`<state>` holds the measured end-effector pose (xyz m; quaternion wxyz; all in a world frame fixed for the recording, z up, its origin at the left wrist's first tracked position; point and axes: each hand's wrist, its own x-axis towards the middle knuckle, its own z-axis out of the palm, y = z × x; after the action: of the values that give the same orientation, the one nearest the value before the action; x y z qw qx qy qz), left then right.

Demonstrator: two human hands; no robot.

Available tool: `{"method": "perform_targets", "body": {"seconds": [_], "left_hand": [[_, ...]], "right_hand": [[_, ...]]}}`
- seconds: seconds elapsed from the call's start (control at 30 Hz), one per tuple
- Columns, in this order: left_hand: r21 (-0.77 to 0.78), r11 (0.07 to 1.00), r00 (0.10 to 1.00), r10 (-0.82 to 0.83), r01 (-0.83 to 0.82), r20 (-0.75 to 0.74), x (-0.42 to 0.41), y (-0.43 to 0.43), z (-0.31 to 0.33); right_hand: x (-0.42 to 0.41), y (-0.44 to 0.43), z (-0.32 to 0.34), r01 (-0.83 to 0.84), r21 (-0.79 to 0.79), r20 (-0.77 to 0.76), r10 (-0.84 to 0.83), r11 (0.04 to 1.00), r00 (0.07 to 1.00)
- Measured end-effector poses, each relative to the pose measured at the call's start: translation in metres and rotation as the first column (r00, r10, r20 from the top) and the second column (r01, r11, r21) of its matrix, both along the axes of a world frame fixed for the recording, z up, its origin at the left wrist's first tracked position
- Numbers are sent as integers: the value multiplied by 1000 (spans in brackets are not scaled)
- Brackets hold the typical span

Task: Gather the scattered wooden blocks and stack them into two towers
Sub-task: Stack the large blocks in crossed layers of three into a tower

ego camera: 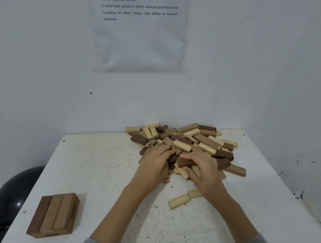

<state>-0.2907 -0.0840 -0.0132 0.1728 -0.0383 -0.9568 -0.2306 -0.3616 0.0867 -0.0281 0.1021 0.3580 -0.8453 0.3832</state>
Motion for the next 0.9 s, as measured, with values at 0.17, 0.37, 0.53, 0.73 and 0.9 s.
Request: {"method": "perform_targets", "body": {"seconds": [0.17,0.37,0.53,0.73,0.9], "left_hand": [[-80,997,994,5,-14,-107,-5,-5,-10],[-137,990,983,-15,-11,-185,-1,-9,-13],[34,998,994,-43,46,-99,7,-9,-9],[722,690,995,13,59,-94,11,4,17],[799,600,994,74,25,-86,-16,9,31]], "right_hand": [[-2,3,-4,-28,-46,38,29,999,999],[8,3,0,-31,-153,85,44,988,995],[14,0,17,101,-332,158,-50,938,986],[-11,6,47,129,-447,342,36,885,939],[-61,9,66,133,-335,344,-11,933,939]]}}
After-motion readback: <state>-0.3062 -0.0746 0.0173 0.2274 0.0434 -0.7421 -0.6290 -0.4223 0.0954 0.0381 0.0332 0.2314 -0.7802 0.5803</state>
